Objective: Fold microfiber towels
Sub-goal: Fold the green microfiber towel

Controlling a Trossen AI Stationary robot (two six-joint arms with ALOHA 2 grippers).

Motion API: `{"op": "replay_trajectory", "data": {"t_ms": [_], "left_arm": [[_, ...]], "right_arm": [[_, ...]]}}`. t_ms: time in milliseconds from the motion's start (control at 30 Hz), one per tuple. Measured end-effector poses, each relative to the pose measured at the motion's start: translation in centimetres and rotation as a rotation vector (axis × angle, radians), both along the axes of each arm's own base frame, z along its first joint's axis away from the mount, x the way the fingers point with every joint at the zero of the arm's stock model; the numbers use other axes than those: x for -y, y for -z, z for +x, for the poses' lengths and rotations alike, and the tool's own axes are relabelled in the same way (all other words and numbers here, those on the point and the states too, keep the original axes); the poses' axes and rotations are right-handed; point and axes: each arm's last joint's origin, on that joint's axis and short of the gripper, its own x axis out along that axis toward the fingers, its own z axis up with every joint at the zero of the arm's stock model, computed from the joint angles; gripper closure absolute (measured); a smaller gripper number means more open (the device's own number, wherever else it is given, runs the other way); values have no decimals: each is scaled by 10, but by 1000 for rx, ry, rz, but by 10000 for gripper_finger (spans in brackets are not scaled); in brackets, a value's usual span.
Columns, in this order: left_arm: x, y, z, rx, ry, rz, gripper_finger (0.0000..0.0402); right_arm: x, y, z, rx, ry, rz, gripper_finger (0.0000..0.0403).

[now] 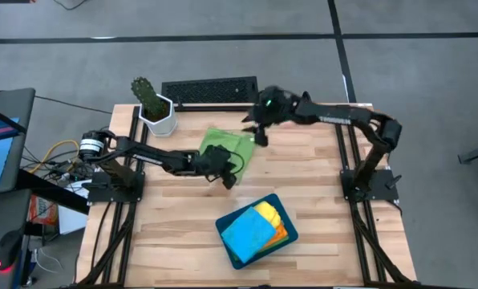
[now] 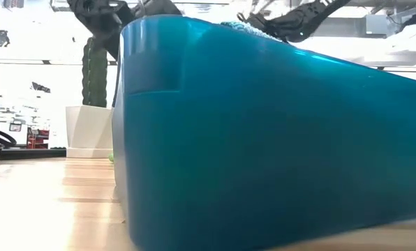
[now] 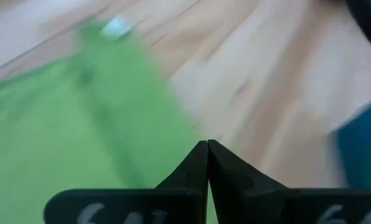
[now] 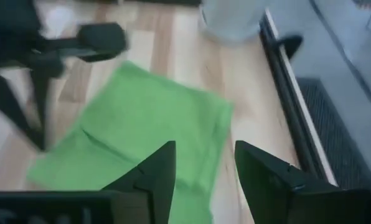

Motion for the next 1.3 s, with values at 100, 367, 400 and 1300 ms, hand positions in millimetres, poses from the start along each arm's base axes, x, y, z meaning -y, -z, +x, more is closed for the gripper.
{"op": "replay_trajectory", "data": {"t_ms": [100,367,400,1300], "left_arm": [[-6,-5,5,131,84,-16,401],[-14,12,-2,-23,30,24,401],[-13,17,-2,-48,39,15,401],[-12,2,-33,-96,-228,-331,355]], "right_arm": [[21,12,-19,-26,11,81,220],[25,71,-19,-137,-42,223,250],[23,77,-16,-147,-52,223,253],[12,78,-7,-175,-2,195,266]]}}
